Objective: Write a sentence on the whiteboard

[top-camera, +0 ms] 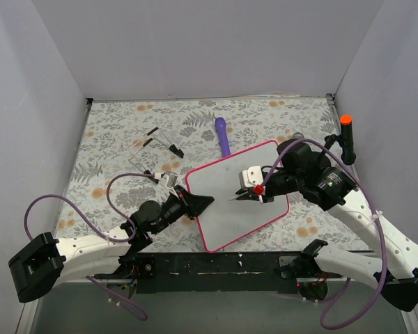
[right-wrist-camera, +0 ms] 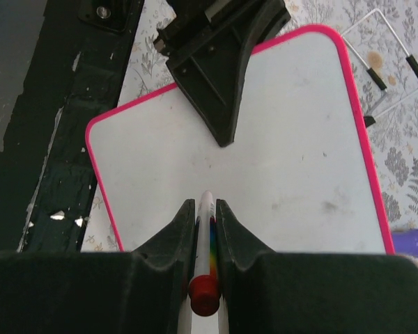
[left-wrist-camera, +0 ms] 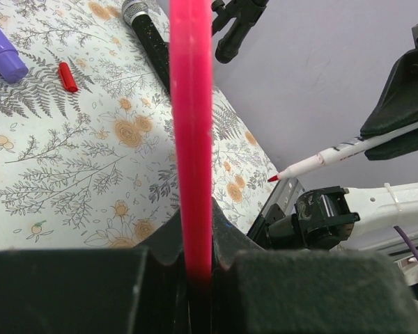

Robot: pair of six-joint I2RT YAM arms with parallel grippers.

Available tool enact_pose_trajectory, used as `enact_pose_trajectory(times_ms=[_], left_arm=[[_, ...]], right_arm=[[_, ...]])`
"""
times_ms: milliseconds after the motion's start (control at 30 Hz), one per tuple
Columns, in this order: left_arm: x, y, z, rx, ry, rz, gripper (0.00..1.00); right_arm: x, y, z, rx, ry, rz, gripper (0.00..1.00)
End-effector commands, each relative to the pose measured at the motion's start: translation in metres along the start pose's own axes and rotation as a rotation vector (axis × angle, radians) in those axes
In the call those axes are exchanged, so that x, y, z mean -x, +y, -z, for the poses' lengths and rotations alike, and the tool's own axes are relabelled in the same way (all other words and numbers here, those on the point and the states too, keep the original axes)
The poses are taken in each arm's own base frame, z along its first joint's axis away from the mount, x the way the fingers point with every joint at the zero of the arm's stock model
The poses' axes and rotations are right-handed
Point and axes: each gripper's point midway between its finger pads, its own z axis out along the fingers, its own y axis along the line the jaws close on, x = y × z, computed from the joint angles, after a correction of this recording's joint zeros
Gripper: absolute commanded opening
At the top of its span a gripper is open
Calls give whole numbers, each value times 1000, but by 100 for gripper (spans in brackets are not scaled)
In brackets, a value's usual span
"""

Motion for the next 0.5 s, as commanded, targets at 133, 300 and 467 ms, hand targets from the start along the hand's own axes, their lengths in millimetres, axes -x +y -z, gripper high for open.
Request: enact_pose_trajectory(times_ms=[133, 300, 467], left_arm=[[26, -11, 9, -42, -133, 18, 0], [31, 0, 15, -6, -189, 66, 0], [31, -2, 14, -16, -186, 61, 0]], right_arm=[[42, -31, -26, -68, -40, 41, 1], [51, -40, -47, -36, -15, 110, 1], [85, -88, -46, -125, 16, 94, 1]])
